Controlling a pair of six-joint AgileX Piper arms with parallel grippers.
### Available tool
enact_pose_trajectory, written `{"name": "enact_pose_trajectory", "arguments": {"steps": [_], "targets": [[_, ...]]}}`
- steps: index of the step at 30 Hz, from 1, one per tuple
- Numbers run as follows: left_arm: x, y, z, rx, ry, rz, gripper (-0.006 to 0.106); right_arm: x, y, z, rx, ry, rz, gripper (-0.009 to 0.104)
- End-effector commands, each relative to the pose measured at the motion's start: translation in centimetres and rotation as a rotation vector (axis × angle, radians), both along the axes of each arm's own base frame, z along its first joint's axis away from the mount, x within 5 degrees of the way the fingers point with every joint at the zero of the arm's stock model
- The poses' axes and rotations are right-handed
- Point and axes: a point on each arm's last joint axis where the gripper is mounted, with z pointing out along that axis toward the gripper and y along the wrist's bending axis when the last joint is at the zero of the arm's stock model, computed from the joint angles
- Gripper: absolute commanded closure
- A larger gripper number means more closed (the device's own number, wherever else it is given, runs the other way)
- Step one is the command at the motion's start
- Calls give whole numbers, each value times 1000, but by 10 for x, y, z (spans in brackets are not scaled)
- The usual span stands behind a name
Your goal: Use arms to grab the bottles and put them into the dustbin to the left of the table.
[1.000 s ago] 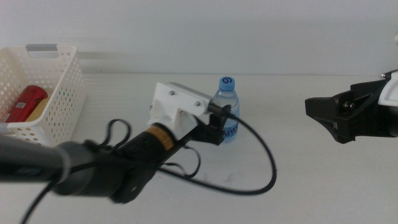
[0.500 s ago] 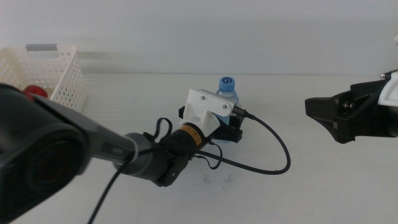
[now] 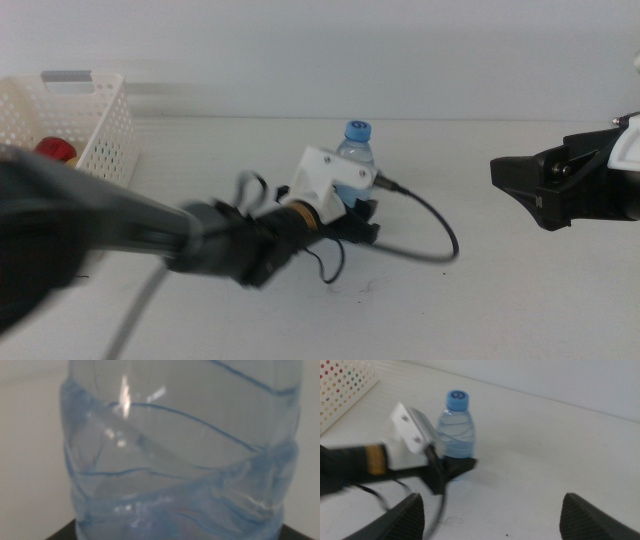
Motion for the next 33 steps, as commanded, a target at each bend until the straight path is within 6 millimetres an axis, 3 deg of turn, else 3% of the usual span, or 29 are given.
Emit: {"name": "enact_pose_trajectory", "arguments": {"steps": [1,6,9,13,17,20,22,26,33], "targets": [[-14,11,61,17,46,17,102,-1,0,0,-1,-7,5,4],[-45,60,146,142,290,108,102,-1,0,0,-1,-7,5,4],[-33,102,178,210,375,206,102,-1,0,0,-1,-7,5,4],[-7,180,222,301,459,355,102,-1,0,0,-1,-7,5,4],[9,249,250,349,444,467,102,-1,0,0,-1,-7,5,4],[21,287,247,316,457,557,102,-1,0,0,-1,-7,5,4],[31,309,231,276,501,604,102,-1,0,0,-1,-7,5,4],[53,323,197,281,539,611,98,-1,0,0,-1,-7,5,4],[82,331,140,297,615,605,82,-1,0,0,-1,-7,5,4]]}}
